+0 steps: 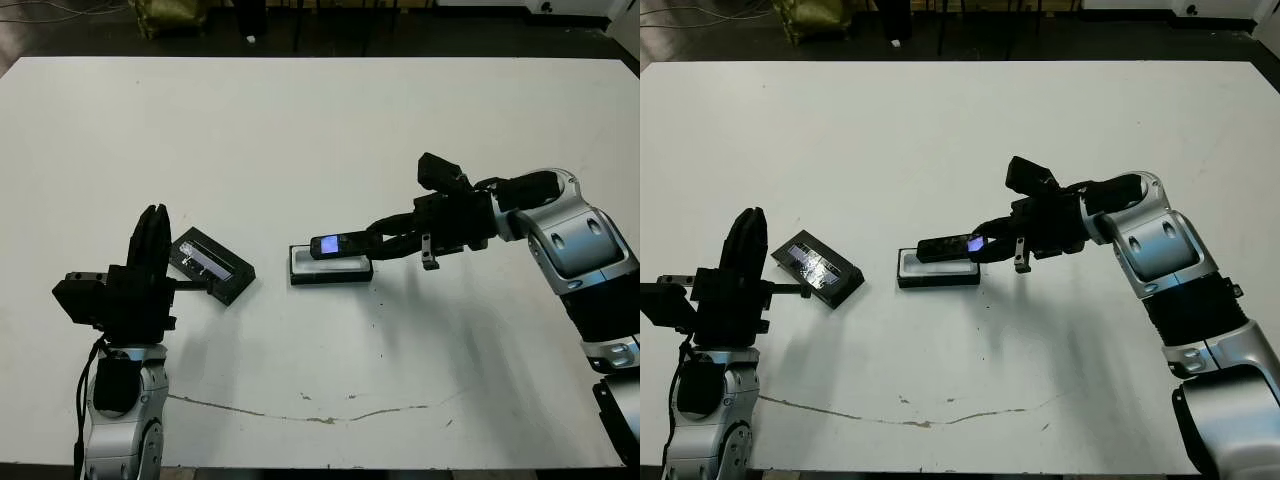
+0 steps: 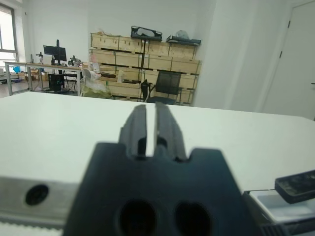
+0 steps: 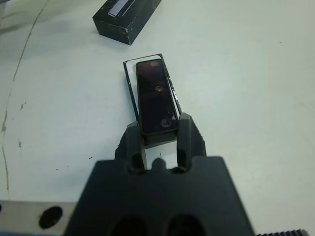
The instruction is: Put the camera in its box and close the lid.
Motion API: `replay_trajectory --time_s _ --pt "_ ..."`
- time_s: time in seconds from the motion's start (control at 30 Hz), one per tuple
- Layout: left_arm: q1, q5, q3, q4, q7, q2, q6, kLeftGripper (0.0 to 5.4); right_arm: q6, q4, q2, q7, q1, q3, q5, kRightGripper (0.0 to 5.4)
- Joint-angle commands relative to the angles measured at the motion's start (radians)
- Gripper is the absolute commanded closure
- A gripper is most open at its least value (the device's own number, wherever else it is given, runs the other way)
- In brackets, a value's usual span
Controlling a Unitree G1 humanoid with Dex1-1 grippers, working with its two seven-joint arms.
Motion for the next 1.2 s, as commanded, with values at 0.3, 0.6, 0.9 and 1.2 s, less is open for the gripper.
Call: replay_trajectory --time_s 0.3,0.6,0.9,1.2 --pt "0.021 0.000 0.002 0.020 -0.004 0.002 -0.005 5.40 -0.009 0.016 0.024 -0.005 -0.028 0.046 -0.028 5.30" --pt "0.024 -0.001 0.000 0.015 0.003 -0.003 0.002 5.40 -0.041 0.046 0.049 0.000 -0.035 0.057 -0.044 5.30" --pt "0.023 0.004 0.000 0.023 0.004 -0.003 -0.005 5.40 -0.053 0.051 0.055 0.002 -0.033 0.061 -0.051 5.30" --pt "0.027 0.008 -0.001 0.023 0.002 -0.002 -0.010 5.40 -0.064 0.080 0.066 -0.002 -0.033 0.056 -0.049 5.30"
